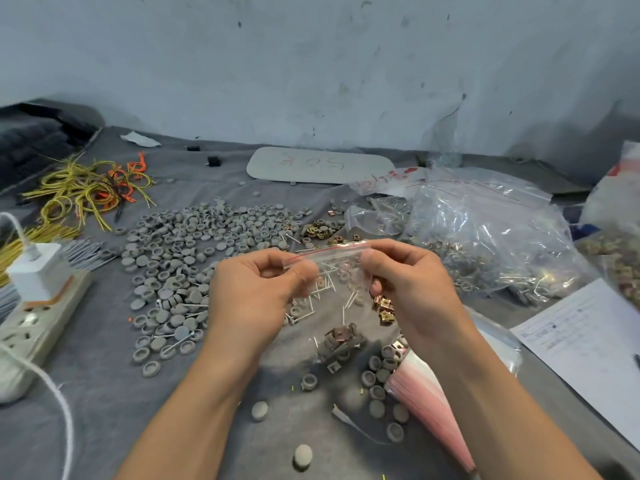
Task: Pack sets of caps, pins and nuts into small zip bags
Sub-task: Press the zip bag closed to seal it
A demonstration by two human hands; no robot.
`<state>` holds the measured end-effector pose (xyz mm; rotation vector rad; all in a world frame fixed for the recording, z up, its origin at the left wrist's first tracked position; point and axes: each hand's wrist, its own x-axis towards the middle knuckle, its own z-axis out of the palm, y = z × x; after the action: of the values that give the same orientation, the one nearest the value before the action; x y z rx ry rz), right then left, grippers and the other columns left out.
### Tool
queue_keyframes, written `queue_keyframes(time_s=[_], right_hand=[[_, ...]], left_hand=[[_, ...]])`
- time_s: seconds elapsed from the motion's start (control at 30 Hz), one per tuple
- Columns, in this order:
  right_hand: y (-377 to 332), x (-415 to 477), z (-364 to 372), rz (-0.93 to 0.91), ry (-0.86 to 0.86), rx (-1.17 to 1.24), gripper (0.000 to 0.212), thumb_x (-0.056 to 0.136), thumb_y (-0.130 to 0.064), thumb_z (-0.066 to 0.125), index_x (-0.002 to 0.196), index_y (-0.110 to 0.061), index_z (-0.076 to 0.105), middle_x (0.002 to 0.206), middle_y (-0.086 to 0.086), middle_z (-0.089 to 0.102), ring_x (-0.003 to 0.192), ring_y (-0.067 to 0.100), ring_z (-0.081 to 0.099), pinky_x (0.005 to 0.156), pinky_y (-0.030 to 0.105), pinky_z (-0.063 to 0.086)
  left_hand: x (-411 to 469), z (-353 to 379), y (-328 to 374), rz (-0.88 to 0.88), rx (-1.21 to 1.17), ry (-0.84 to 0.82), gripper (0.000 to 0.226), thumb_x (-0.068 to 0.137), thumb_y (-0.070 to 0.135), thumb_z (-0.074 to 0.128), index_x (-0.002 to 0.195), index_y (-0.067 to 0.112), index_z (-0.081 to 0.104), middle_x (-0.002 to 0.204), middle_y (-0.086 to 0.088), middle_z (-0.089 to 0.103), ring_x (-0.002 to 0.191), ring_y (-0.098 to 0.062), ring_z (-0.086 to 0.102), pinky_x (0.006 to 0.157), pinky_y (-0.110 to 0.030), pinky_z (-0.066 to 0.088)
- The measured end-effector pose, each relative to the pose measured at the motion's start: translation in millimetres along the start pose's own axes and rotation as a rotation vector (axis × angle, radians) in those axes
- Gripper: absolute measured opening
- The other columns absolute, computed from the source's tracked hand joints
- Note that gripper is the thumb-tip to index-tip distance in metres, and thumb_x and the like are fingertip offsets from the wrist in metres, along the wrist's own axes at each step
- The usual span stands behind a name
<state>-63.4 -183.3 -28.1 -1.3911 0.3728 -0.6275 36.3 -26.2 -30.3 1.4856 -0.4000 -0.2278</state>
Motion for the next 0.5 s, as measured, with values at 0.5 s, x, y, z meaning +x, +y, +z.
queue_keyframes(time_s=[0.5], right_hand=[[-5, -12, -10, 0.076, -0.043, -0.139, 0.019, 0.091, -0.008, 0.076, 0.072, -0.007, 0.079, 0.064, 0.011, 0.069, 0.053, 0.016, 0.054, 0.052, 0.022, 0.048]], left_hand=[[-5, -6, 11, -0.06, -0.009, -0.109, 0.016, 0.056, 0.022, 0.083, 0.072, 0.017, 0.083, 0.074, -0.014, 0.077, 0.06, -0.018, 0.07, 0.053, -0.02, 0.054]])
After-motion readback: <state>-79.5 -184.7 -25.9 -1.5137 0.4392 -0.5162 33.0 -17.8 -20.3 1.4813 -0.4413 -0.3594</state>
